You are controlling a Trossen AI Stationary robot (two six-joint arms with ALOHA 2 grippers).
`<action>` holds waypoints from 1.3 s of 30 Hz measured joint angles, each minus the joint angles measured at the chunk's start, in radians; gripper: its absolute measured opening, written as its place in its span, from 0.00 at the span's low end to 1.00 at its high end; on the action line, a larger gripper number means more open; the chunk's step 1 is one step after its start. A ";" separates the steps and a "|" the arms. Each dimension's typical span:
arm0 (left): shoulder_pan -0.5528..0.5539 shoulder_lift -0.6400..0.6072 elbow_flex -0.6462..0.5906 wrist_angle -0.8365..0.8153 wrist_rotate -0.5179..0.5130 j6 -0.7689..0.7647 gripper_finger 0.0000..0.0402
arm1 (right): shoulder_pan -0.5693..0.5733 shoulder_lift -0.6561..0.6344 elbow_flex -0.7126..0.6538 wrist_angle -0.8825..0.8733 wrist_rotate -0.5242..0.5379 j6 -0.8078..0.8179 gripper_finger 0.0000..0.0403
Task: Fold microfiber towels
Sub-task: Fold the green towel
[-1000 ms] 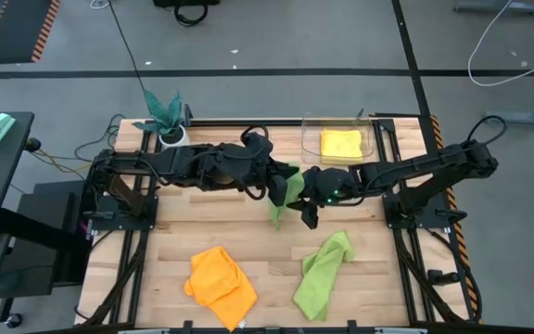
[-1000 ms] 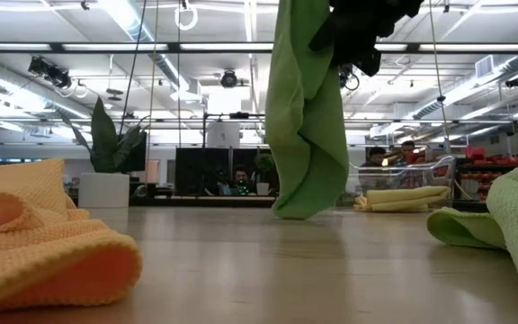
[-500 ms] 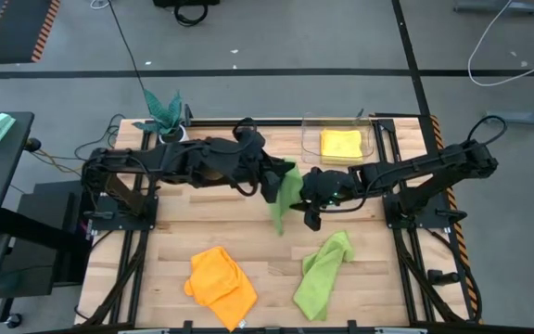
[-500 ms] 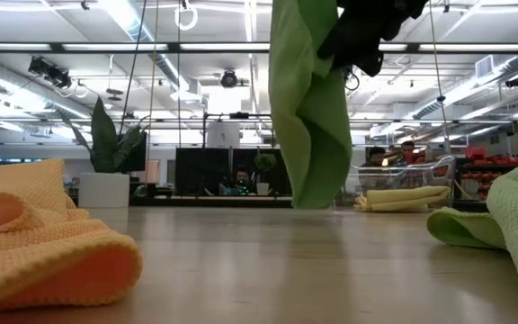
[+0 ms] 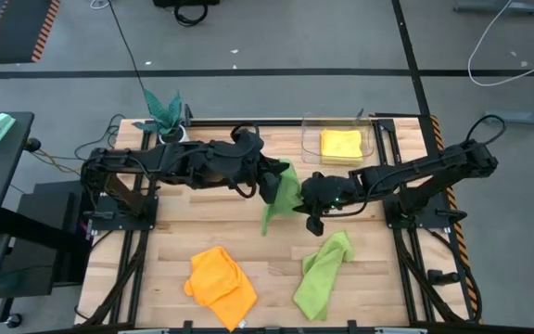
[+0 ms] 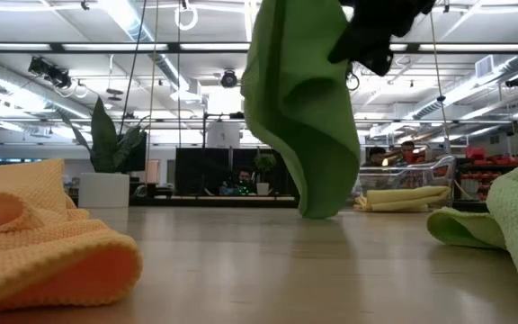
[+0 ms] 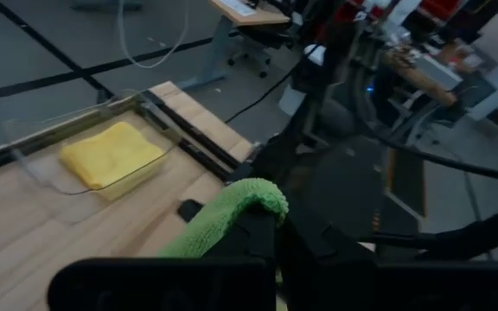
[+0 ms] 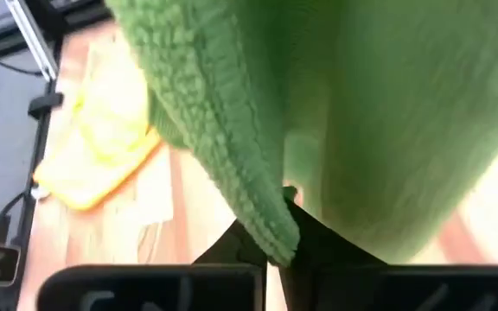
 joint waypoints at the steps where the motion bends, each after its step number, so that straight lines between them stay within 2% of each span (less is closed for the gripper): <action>1: 0.003 0.000 0.000 -0.010 -0.003 0.000 0.02 | 0.009 0.000 0.000 -0.027 0.000 0.012 0.06; 5: 0.004 0.000 -0.001 -0.061 -0.044 -0.003 0.02 | 0.048 -0.003 0.000 -0.139 0.040 0.069 0.02; 9: 0.002 0.000 -0.001 -0.119 -0.084 -0.020 0.02 | 0.102 -0.034 0.000 -0.196 0.101 0.121 0.02; 13: 0.003 0.000 -0.001 -0.218 -0.107 -0.056 0.02 | 0.145 -0.112 0.000 -0.229 0.158 0.172 0.01; 17: -0.003 0.000 -0.001 -0.277 -0.110 -0.080 0.02 | 0.166 -0.193 0.000 -0.349 0.212 0.250 0.01; 24: -0.040 0.000 -0.001 -0.367 -0.104 -0.134 0.02 | 0.201 -0.309 0.019 -0.551 0.231 0.375 0.00; 28: -0.063 0.009 -0.009 -0.400 -0.112 -0.203 0.02 | 0.232 -0.299 0.130 -0.688 0.230 0.388 0.00; 32: -0.099 0.028 -0.009 -0.397 -0.118 -0.239 0.02 | 0.240 -0.219 0.325 -0.872 0.225 0.355 0.00; 37: -0.138 0.035 -0.001 -0.335 -0.158 -0.219 0.02 | 0.240 -0.097 0.594 -1.140 0.262 0.301 0.00; 39: -0.139 0.035 0.022 -0.316 -0.182 -0.190 0.02 | 0.238 -0.068 0.674 -1.157 0.280 0.259 0.00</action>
